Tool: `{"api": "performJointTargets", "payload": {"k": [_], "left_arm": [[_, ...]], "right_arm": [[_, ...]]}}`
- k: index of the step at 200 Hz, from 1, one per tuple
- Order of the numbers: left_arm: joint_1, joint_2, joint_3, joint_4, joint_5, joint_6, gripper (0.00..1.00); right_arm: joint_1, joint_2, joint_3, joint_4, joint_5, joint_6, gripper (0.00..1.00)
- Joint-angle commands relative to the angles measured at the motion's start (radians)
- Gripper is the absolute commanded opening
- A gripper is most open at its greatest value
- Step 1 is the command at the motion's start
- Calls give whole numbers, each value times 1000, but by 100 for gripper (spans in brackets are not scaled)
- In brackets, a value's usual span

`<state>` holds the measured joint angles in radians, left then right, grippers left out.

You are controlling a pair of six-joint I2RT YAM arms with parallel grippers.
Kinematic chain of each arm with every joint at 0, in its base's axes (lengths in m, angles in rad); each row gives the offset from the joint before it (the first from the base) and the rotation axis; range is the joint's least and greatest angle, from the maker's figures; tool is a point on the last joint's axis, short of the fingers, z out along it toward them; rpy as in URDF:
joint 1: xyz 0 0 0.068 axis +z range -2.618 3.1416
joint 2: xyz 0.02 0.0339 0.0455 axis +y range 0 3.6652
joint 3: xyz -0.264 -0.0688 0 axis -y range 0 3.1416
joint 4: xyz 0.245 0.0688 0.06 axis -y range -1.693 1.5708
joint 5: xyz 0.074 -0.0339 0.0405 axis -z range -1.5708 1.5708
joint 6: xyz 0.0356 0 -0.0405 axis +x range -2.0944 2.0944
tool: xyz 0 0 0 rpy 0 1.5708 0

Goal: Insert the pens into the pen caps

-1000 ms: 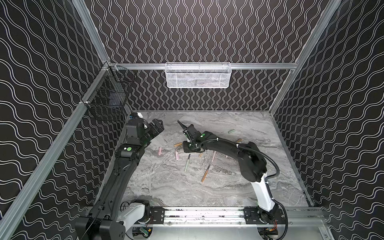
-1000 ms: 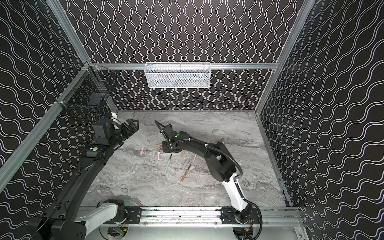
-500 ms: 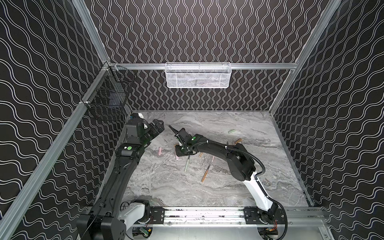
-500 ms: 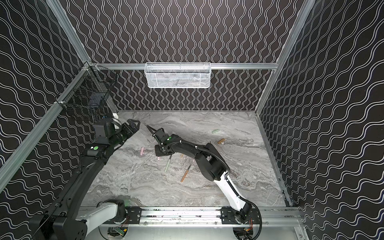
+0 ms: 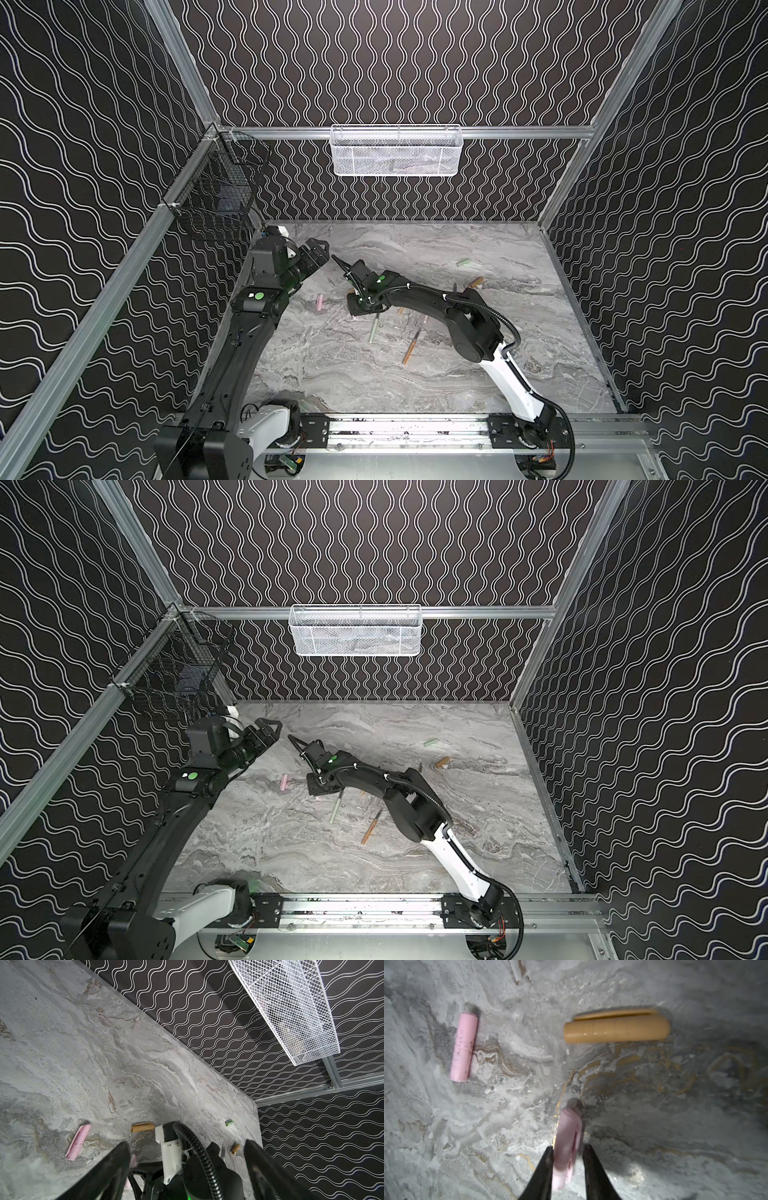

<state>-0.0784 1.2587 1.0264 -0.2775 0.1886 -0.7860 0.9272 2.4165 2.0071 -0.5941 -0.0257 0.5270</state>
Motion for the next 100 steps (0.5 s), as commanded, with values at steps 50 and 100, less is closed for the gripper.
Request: {"api": "performJointTargets", "payload": {"k": [50,100], "left_arm": [[5,8,-7,57,29,-18,88],[6,11,-8,66,41,-18,88]], "right_arm": [[0,-17,-6,-20,29,-28,30],[1,-33,-12,4,4,-40,31]]}}
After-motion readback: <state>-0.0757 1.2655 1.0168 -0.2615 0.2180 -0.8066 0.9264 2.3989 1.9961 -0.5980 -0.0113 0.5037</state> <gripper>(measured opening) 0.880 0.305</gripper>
